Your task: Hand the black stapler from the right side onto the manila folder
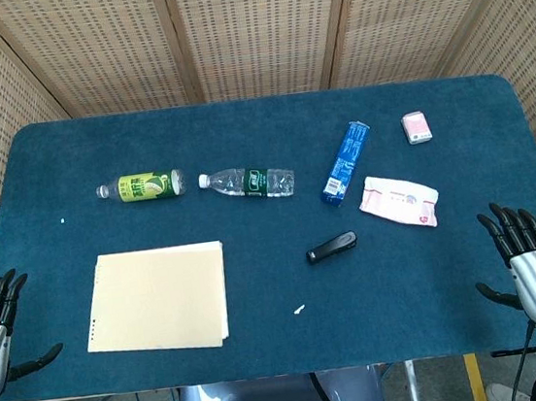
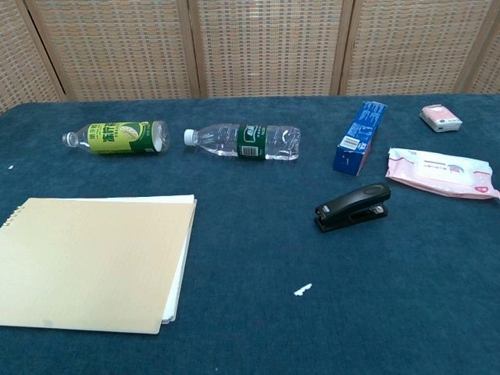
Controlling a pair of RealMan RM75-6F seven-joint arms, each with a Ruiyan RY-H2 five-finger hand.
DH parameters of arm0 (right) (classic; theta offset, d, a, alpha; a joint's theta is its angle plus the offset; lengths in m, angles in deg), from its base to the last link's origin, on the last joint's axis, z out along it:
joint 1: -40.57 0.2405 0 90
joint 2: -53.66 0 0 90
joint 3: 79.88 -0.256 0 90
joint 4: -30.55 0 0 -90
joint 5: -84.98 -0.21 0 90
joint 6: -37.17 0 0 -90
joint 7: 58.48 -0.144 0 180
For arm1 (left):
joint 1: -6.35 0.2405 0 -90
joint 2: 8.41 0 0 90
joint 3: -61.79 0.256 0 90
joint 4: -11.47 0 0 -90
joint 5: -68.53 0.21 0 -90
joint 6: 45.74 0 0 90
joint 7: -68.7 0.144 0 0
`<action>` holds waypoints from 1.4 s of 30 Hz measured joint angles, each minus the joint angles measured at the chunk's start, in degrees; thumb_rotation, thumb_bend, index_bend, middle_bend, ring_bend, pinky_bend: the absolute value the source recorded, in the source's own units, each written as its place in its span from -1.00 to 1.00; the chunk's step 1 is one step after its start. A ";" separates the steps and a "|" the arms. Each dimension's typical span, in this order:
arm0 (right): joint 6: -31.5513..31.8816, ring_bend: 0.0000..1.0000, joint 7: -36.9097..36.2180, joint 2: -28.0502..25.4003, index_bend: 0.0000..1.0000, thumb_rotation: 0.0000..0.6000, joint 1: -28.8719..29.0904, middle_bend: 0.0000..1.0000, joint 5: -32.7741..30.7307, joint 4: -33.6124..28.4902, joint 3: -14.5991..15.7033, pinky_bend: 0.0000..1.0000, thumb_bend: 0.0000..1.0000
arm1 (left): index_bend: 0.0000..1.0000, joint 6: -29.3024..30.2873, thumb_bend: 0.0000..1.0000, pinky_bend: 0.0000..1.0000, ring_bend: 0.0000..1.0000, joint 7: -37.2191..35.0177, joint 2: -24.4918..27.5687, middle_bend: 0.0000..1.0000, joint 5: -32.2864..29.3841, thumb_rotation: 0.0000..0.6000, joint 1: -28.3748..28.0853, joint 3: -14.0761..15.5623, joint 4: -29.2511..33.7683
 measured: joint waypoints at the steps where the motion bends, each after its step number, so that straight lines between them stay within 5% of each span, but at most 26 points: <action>1: -0.04 -1.00 -0.01 0.00 -1.00 1.00 0.01 -1.00 0.00 0.01 0.02 -1.00 -1.00 | -1.00 0.01 -1.00 -1.00 -1.00 0.02 -0.01 -1.00 0.00 1.00 0.01 0.00 -0.01; 16: -7.70 -1.00 2.76 -0.13 -0.97 1.00 6.59 -0.96 0.88 -1.42 -1.82 -1.00 -1.00 | -1.00 -1.56 -1.00 -1.00 -1.00 2.53 -2.12 -1.00 -2.14 1.00 -1.00 -1.21 -1.23; 24: -22.50 -0.96 2.80 0.84 -0.82 1.00 18.34 -0.83 2.70 -1.26 -3.83 -0.99 -0.97 | -1.00 -3.65 -1.00 -1.00 -1.00 5.92 -3.68 -1.00 -4.27 1.00 -2.06 -1.82 -1.18; 32: -37.51 -0.73 4.47 4.95 -0.83 1.00 31.19 -0.68 3.19 1.21 -5.36 -0.76 -0.80 | -1.00 -5.40 -1.00 -1.00 -1.00 8.16 -4.27 -1.00 -7.61 1.00 -2.91 -2.77 -1.26; 42: -49.28 -0.57 13.17 13.23 -0.57 1.00 38.64 -0.50 -3.02 7.30 -6.34 -0.68 -0.49 | -1.00 -7.22 -1.00 -1.00 -1.00 8.13 -4.30 -1.00 -10.98 1.00 -3.86 -4.00 -1.74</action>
